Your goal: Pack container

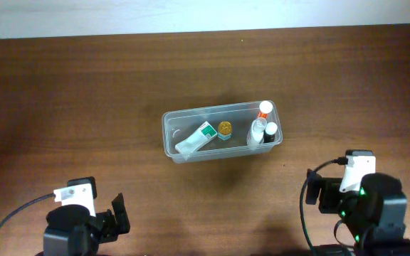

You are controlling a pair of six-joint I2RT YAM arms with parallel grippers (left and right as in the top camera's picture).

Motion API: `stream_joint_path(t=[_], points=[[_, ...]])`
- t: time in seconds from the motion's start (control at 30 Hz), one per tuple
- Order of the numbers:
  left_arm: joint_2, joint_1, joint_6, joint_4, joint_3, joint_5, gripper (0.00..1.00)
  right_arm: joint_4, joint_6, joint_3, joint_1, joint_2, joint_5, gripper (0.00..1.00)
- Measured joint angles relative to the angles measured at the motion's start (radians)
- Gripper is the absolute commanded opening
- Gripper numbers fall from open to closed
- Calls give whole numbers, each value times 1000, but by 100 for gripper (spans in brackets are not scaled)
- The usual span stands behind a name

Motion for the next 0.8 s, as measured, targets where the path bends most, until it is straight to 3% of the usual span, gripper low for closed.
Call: stream_joint_path(t=[0.13,0.27,0.5,0.6,0.8], points=[[0,0,0,0,0,0,99,151,-8,-116,0,-185,0,98],[0,0,0,0,-1,0,99,367,-11,-369,0,-438,0,99],[0,0,0,0,-1,0,99,834,-42,-638,0,-467,15,98],[0,0,0,0,-1,0,99,869,-65,-747,0,-470,23,98],[0,0,0,0,-1,0,99,878,-79,-756,0,-475,23,98]])
